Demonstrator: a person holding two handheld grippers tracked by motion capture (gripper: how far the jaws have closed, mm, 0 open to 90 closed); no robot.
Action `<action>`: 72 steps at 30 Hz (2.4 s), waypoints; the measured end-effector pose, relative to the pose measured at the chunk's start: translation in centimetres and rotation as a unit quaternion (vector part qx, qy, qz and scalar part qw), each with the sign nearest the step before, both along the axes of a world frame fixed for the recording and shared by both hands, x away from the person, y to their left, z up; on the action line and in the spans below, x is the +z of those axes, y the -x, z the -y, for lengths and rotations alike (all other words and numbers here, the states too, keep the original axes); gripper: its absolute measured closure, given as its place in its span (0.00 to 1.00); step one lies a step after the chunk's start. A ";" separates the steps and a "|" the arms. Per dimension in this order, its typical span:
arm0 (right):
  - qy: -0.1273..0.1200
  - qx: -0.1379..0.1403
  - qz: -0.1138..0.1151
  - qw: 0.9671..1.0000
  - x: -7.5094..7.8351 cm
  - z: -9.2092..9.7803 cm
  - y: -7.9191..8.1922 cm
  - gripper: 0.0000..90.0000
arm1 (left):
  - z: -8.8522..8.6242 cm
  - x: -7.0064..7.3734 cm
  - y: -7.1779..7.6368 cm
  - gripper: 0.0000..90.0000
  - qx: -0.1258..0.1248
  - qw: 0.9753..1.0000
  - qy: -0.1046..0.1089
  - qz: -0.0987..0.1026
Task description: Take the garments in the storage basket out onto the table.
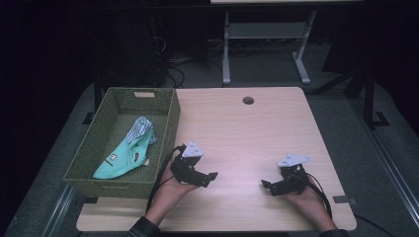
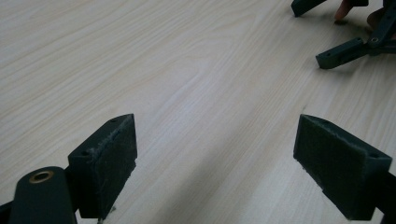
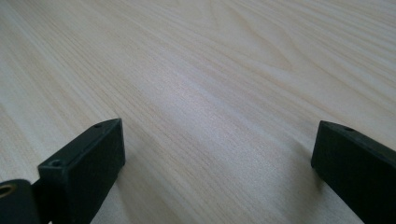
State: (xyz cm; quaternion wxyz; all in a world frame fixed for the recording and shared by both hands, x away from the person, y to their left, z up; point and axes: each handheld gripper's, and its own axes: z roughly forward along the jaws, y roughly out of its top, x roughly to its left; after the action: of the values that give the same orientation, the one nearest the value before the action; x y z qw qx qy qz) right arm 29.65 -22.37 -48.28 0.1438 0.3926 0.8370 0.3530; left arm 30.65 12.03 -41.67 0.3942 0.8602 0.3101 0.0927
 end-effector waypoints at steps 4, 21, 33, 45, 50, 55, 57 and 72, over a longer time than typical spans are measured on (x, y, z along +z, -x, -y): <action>0.000 0.000 0.000 1.000 0.0 0.0 0.0 0.03 | -0.1 0.6 0.0 0.14 0.001 1.000 0.003 0.003; 0.000 0.000 0.000 1.000 0.0 0.0 0.0 0.03 | 0.0 2.4 -0.4 0.15 -0.010 1.000 0.008 0.006; 0.000 0.000 0.000 1.000 0.0 0.0 0.0 0.03 | -0.6 4.1 -1.0 0.15 -0.014 1.000 0.015 0.016; 0.000 0.000 0.000 1.000 0.0 0.0 0.0 0.03 | -1.2 4.8 -1.3 0.15 -0.021 0.999 0.017 0.019; 0.000 0.000 0.001 1.000 0.0 0.0 0.0 0.03 | -1.7 5.3 -1.5 0.15 -0.024 0.999 0.015 0.023; 0.000 0.000 0.002 1.000 0.0 0.0 0.0 0.03 | -2.3 5.6 -1.6 0.15 -0.019 0.999 0.021 0.021; 0.000 0.000 0.002 1.000 0.0 0.0 0.0 0.03 | -2.3 5.6 -1.6 0.15 -0.017 0.999 0.022 0.020; 0.000 0.000 0.002 1.000 0.0 0.0 0.0 0.03 | -3.6 6.1 -1.8 0.15 -0.022 0.999 0.018 0.016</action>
State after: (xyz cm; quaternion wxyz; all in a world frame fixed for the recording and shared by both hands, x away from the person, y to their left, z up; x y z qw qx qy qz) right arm 29.67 -22.37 -48.28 0.1452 0.3916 0.8370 0.3536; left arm 32.50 15.68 -35.57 0.4168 0.8578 0.2862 0.0925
